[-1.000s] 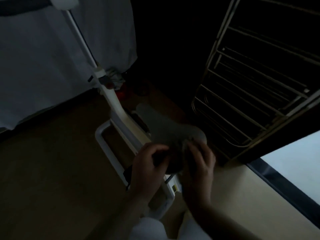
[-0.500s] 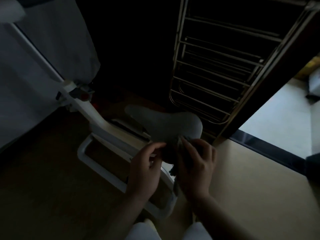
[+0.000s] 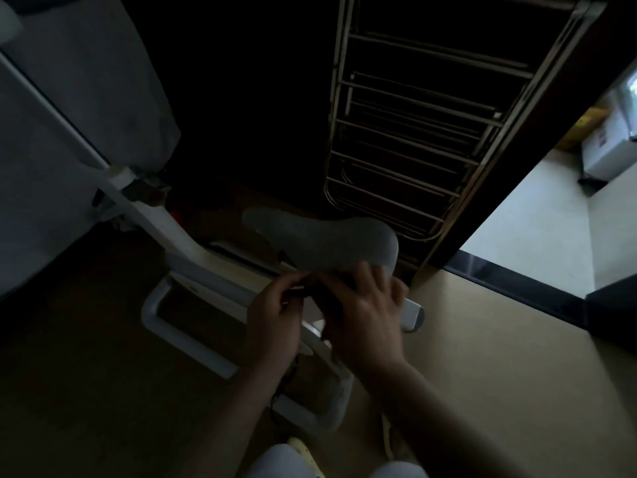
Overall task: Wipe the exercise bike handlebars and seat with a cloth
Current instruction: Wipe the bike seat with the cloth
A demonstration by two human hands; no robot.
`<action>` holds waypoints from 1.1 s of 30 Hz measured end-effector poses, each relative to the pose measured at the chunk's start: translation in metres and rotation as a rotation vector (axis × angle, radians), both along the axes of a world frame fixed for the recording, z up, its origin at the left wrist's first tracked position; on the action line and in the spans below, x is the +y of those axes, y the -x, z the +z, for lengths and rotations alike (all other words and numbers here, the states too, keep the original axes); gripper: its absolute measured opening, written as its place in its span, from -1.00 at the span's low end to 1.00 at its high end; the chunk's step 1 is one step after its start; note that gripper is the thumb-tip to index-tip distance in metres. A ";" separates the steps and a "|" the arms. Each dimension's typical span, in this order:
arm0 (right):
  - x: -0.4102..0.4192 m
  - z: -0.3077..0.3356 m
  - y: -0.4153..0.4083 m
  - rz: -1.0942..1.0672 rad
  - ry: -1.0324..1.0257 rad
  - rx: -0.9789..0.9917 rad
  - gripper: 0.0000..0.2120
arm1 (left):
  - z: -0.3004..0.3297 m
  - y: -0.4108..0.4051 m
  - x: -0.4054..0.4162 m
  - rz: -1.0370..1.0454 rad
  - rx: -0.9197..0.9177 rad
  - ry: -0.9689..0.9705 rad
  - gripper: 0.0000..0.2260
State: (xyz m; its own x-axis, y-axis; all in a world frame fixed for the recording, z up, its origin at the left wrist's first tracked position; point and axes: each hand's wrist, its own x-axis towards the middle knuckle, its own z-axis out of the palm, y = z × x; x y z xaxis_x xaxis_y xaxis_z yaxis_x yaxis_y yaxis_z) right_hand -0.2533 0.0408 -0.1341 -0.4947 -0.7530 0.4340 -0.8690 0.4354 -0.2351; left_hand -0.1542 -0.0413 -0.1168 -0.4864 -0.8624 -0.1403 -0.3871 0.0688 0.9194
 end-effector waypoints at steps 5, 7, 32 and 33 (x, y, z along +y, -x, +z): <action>0.002 0.004 0.007 -0.079 0.073 -0.050 -0.63 | -0.002 0.000 0.002 -0.044 0.010 -0.003 -0.71; -0.023 0.012 0.007 -0.089 0.028 -0.060 -0.70 | -0.004 0.001 0.001 -0.021 0.065 0.010 -0.71; -0.001 0.003 -0.014 -0.478 0.777 -0.938 -0.68 | -0.012 0.029 0.015 -0.174 0.098 0.382 -0.77; 0.001 0.005 -0.018 -0.457 0.786 -0.947 -0.66 | -0.012 0.033 0.016 -0.200 0.084 0.418 -0.77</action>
